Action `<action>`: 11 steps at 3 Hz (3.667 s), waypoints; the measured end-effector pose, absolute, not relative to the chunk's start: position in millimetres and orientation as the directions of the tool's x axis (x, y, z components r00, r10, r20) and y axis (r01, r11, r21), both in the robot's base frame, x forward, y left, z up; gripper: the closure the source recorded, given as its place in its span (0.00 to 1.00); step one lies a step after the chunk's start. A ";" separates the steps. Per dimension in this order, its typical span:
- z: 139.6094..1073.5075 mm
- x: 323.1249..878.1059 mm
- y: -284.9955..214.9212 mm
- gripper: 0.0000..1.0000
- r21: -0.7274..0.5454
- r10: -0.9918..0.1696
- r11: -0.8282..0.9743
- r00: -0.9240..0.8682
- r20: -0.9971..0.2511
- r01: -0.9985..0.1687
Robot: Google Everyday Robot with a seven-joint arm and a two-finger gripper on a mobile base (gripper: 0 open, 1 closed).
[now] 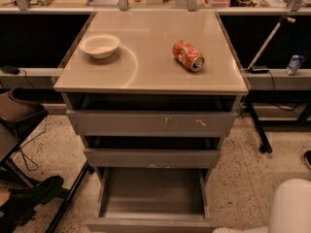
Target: Close bottom drawer
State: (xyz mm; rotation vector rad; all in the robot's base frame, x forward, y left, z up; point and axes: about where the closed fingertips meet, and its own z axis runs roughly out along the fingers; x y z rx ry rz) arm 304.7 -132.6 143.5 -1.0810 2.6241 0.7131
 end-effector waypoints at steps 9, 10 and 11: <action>198.0 566.4 -116.3 0.00 0.180 -0.411 0.753 -0.666 -0.623 -0.633; 207.2 575.2 -120.3 0.00 0.172 -0.390 0.765 -0.659 -0.643 -0.621; 207.2 575.2 -120.3 0.00 0.172 -0.390 0.765 -0.659 -0.643 -0.621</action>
Offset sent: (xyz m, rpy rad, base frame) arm 0.1829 0.0372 0.0997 -0.0965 -0.3615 -0.0350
